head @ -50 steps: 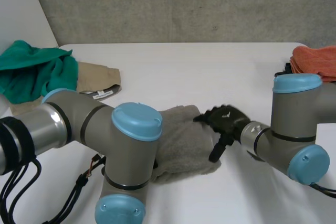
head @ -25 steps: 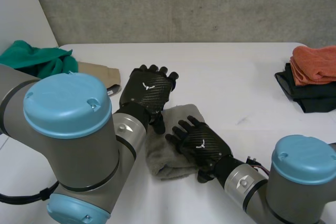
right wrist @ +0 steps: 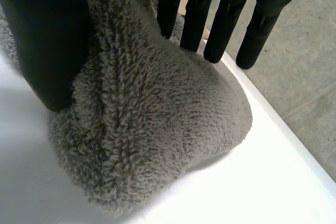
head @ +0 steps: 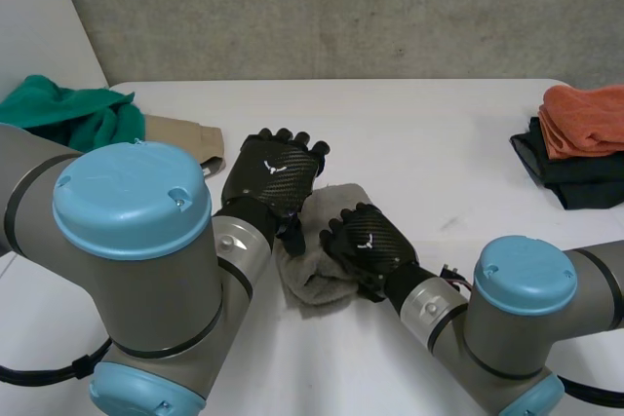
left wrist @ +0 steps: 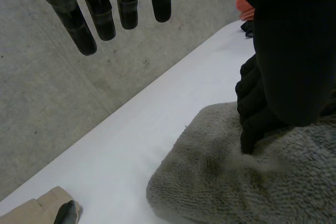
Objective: Fold the laundry.
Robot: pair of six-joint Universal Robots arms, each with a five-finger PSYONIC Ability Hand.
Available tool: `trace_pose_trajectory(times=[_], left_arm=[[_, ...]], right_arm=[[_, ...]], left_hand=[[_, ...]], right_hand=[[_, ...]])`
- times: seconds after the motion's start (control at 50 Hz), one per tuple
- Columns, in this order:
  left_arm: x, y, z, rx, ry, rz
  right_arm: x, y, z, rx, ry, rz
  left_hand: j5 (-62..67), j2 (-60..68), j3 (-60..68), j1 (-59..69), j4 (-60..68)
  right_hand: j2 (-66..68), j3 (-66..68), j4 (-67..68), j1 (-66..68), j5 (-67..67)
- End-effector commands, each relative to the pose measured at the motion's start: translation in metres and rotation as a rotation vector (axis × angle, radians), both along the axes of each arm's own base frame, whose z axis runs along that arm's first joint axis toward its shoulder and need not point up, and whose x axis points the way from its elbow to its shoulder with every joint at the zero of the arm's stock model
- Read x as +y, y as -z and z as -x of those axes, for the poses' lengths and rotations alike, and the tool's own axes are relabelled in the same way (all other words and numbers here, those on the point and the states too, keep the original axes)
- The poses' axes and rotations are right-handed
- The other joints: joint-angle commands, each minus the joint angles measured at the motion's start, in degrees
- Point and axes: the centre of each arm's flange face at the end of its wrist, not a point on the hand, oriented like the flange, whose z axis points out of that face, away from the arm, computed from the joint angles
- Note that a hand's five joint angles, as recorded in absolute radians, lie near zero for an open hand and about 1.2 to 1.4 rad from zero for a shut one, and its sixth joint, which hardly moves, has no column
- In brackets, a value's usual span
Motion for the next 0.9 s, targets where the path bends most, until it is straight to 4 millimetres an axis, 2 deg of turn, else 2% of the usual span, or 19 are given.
trace_pose_trajectory(times=[0.02,0.08,0.16,0.18,0.24,0.26,0.32,0.4,0.42,0.46,0.48,0.56,0.62,0.7,0.72,0.76,0.78,0.86,0.9], left_arm=[[0.001,-0.004,0.000,0.009,0.003,0.008],[0.002,-0.011,0.002,0.028,0.013,0.025],[0.006,-0.023,0.005,0.061,0.062,0.049],[0.007,-0.026,0.006,0.069,0.076,0.054],[0.009,-0.039,0.009,0.105,0.130,0.086],[0.010,-0.042,0.011,0.115,0.143,0.094],[0.012,-0.054,0.014,0.148,0.187,0.129],[0.016,-0.064,0.018,0.175,0.239,0.154],[0.017,-0.065,0.018,0.177,0.250,0.156],[0.020,-0.069,0.020,0.184,0.279,0.164],[0.020,-0.069,0.021,0.185,0.287,0.165],[0.022,-0.069,0.022,0.187,0.301,0.163],[0.024,-0.066,0.023,0.183,0.305,0.157],[0.025,-0.062,0.024,0.175,0.310,0.145],[0.025,-0.061,0.024,0.174,0.310,0.143],[0.024,-0.059,0.024,0.173,0.310,0.139],[0.024,-0.057,0.025,0.169,0.309,0.134],[0.022,-0.050,0.026,0.158,0.308,0.119],[0.021,-0.046,0.027,0.150,0.307,0.110]], right_arm=[[-0.011,-0.006,-0.006,-0.030,0.005,0.022],[-0.020,-0.016,-0.008,-0.042,0.044,0.063],[-0.051,-0.040,-0.001,-0.078,0.162,0.134],[-0.067,-0.051,0.005,-0.094,0.208,0.166],[-0.088,-0.074,0.015,-0.130,0.243,0.227],[-0.101,-0.094,0.020,-0.162,0.256,0.285],[-0.124,-0.125,0.030,-0.212,0.280,0.364],[-0.166,-0.171,0.061,-0.331,0.347,0.450],[-0.185,-0.189,0.079,-0.390,0.382,0.479],[-0.203,-0.203,0.098,-0.447,0.408,0.496],[-0.222,-0.205,0.119,-0.488,0.436,0.502],[-0.268,-0.196,0.171,-0.528,0.489,0.547],[-0.289,-0.187,0.195,-0.522,0.513,0.581],[-0.321,-0.143,0.237,-0.488,0.564,0.562],[-0.331,-0.122,0.255,-0.465,0.571,0.537],[-0.338,-0.099,0.267,-0.449,0.571,0.507],[-0.342,-0.071,0.274,-0.437,0.565,0.457],[-0.342,-0.016,0.294,-0.422,0.542,0.341],[-0.341,-0.003,0.304,-0.417,0.548,0.316]], left_hand=[[-0.8,-0.7,-0.5,1.1,-0.4],[-0.9,-0.8,-0.6,0.9,-0.6],[-0.6,-0.5,-0.3,1.3,-0.3],[-0.6,-0.5,-0.3,1.3,-0.3],[-0.8,-0.7,-0.5,1.1,-0.4],[-0.8,-0.7,-0.5,1.1,-0.4],[-0.9,-0.8,-0.6,0.9,-0.6],[-1.1,-1.0,-0.8,0.8,-0.8],[-1.1,-1.0,-0.8,0.8,-0.8],[-1.1,-1.0,-0.8,0.8,-0.8],[-1.1,-1.0,-0.8,0.8,-0.8],[-1.1,-1.0,-0.8,0.8,-0.8],[-1.1,-1.0,-0.8,0.8,-0.8],[-1.1,-1.0,-0.8,0.8,-0.8],[-0.9,-0.8,-0.6,0.9,-0.6],[-0.9,-0.8,-0.6,0.9,-0.6],[-0.9,-0.8,-0.6,0.9,-0.6],[-0.6,-0.5,-0.3,1.3,-0.3],[-0.6,-0.5,-0.3,1.3,-0.3]], right_hand=[[44.3,44.3,44.3,45.0,46.8],[44.3,44.3,44.4,45.0,46.8],[44.3,44.3,44.4,45.0,46.8],[44.3,44.3,44.4,45.0,46.8],[44.3,44.3,44.4,45.0,46.8],[44.3,44.3,44.4,45.0,46.8],[44.3,44.3,44.4,45.0,46.8],[44.3,44.3,44.4,45.0,46.8],[44.3,44.3,44.4,45.0,46.8],[44.3,44.3,44.4,45.0,46.8],[44.3,44.3,44.4,45.0,46.8],[44.3,44.3,44.4,45.0,46.8],[44.3,44.3,44.4,45.0,46.8],[44.3,44.3,44.4,45.0,46.8],[44.3,44.3,44.4,45.0,46.8],[44.3,44.3,44.4,45.0,46.8],[44.3,44.3,44.4,45.0,46.8],[44.3,44.3,44.4,45.0,46.8],[44.3,44.3,44.4,45.0,46.8]])
